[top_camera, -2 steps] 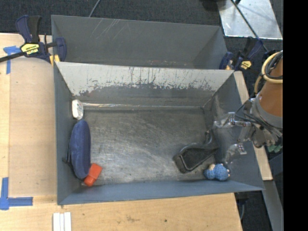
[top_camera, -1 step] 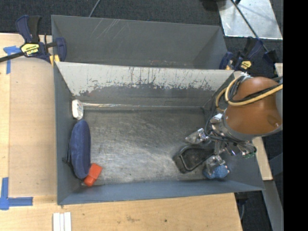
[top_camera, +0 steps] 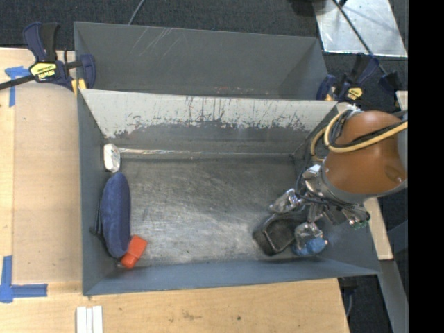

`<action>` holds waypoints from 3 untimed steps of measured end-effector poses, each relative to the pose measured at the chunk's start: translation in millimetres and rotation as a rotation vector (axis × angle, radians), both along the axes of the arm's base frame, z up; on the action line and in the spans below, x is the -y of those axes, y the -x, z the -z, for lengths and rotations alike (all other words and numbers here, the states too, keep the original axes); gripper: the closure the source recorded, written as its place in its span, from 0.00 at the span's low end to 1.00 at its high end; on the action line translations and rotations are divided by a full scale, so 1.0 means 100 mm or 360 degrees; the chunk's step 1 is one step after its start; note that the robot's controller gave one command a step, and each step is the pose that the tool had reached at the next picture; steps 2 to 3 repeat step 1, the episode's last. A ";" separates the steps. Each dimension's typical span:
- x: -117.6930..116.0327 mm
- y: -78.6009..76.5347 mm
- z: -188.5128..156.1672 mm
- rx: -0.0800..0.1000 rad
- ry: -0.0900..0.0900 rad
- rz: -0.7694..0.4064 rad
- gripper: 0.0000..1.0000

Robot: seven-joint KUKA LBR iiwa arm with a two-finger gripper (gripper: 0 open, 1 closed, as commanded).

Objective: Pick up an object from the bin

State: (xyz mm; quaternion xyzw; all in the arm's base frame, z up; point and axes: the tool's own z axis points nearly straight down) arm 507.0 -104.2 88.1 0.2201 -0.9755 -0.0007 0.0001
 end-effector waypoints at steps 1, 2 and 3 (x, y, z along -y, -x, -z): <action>-0.10 -0.18 -1.36 0.0013 0.0004 -0.0143 1.00; -0.10 -0.18 -1.36 0.0013 0.0004 -0.0143 1.00; -0.10 -0.18 -1.36 0.0013 0.0004 -0.0143 1.00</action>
Offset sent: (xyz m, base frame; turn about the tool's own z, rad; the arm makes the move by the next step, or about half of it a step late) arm 0.0162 0.0098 0.1338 -0.0907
